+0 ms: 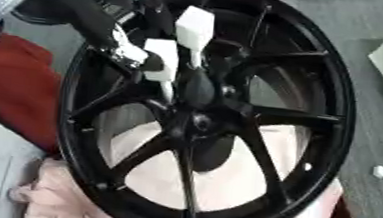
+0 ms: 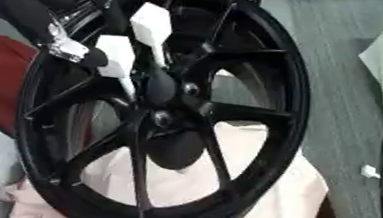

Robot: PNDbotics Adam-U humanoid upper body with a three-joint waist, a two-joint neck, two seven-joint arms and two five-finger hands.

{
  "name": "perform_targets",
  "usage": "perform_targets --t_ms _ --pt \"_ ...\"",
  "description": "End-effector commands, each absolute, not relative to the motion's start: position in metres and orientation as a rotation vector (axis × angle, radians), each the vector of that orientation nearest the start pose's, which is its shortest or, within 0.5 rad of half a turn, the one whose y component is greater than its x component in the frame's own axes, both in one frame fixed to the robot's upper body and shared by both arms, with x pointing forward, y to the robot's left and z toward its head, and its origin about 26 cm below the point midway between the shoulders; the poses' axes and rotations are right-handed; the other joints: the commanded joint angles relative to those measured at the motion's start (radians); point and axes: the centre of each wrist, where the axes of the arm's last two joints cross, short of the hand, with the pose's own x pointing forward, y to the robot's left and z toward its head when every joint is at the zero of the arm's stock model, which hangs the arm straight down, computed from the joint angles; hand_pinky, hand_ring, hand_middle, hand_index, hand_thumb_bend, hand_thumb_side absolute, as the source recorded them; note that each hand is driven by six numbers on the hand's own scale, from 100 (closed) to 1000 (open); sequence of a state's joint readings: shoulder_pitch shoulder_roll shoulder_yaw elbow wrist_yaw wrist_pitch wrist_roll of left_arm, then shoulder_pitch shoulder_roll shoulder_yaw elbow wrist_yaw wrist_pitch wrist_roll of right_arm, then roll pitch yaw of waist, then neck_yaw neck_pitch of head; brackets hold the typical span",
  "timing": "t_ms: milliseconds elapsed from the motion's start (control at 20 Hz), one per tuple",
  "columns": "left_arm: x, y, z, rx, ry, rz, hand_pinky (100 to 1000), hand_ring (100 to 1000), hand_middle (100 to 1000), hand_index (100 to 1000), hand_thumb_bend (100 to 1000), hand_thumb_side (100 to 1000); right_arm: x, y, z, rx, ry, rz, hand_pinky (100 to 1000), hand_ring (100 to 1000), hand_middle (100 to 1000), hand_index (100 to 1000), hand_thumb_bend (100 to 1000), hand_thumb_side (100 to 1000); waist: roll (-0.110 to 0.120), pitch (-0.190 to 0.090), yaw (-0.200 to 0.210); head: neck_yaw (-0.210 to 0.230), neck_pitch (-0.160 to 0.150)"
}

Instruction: Pull the pin out of the wheel hub.

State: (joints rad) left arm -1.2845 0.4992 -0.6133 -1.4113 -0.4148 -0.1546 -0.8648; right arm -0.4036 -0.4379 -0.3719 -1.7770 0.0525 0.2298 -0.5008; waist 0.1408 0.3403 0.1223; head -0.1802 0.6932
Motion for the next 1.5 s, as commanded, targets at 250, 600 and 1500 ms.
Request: perform_targets --t_ms 250,600,1500 --pt "0.398 0.101 0.356 -0.679 1.837 2.824 832 809 693 848 422 844 0.320 -0.379 0.239 -0.910 -2.031 -0.448 865 1000 806 840 100 569 0.005 -0.025 -0.007 0.012 0.002" --pt "0.405 0.103 0.350 -0.673 1.836 2.850 792 775 652 825 353 820 0.320 -0.378 0.239 -0.901 -2.032 -0.447 866 1000 806 841 100 568 0.002 -0.021 -0.010 0.015 0.001" --pt "0.404 0.106 0.349 -0.461 2.100 2.820 568 494 306 504 100 349 0.321 -0.377 0.237 -0.888 -2.026 -0.445 868 1000 807 842 100 565 -0.001 -0.021 -0.011 0.018 0.005"
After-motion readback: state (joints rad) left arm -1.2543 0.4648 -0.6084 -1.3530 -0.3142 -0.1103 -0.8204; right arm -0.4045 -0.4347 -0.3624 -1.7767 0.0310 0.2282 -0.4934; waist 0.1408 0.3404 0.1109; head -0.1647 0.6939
